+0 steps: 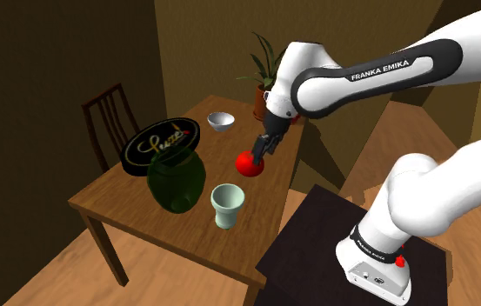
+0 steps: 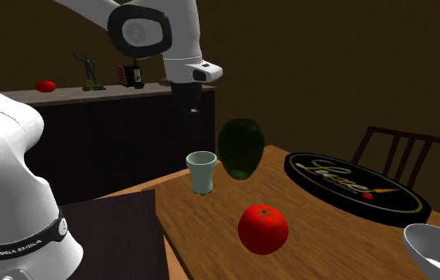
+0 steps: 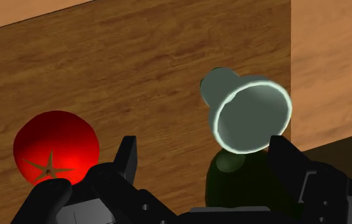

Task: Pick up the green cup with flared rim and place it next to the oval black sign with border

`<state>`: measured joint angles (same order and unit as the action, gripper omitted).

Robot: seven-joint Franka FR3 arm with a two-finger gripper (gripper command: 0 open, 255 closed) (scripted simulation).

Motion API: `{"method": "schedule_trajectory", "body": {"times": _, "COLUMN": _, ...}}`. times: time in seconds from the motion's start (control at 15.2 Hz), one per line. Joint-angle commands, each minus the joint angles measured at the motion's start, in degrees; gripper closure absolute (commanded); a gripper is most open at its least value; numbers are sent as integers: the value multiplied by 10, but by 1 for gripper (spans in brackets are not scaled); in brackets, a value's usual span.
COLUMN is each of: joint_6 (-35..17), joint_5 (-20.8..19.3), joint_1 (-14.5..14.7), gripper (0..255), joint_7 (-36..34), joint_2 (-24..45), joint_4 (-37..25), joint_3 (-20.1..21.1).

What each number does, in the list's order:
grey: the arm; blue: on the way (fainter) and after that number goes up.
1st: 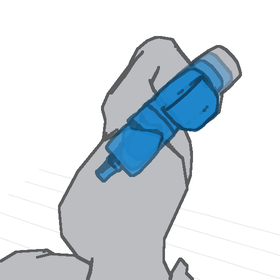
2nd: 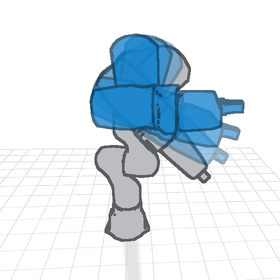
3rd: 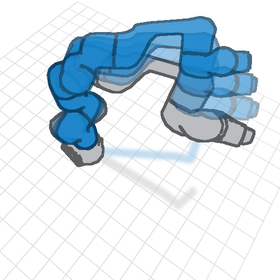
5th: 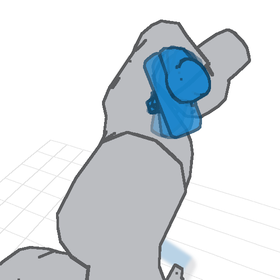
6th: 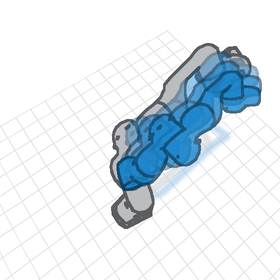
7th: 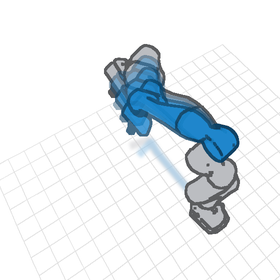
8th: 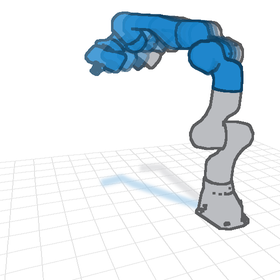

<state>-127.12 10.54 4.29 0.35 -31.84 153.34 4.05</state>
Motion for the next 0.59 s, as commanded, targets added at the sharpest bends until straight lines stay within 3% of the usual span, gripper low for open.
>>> {"method": "schedule_trajectory", "body": {"times": 0.0, "joint_6": -50, "joint_5": 9, "joint_1": 7, "gripper": 0, "joint_7": 1, "joint_2": 38, "joint_4": 6, "joint_3": 6}}
{"method": "schedule_trajectory", "body": {"times": 0.53, "joint_6": -240, "joint_5": 50, "joint_1": 41, "gripper": 0, "joint_7": 1, "joint_2": 219, "joint_4": -2, "joint_3": 37}}
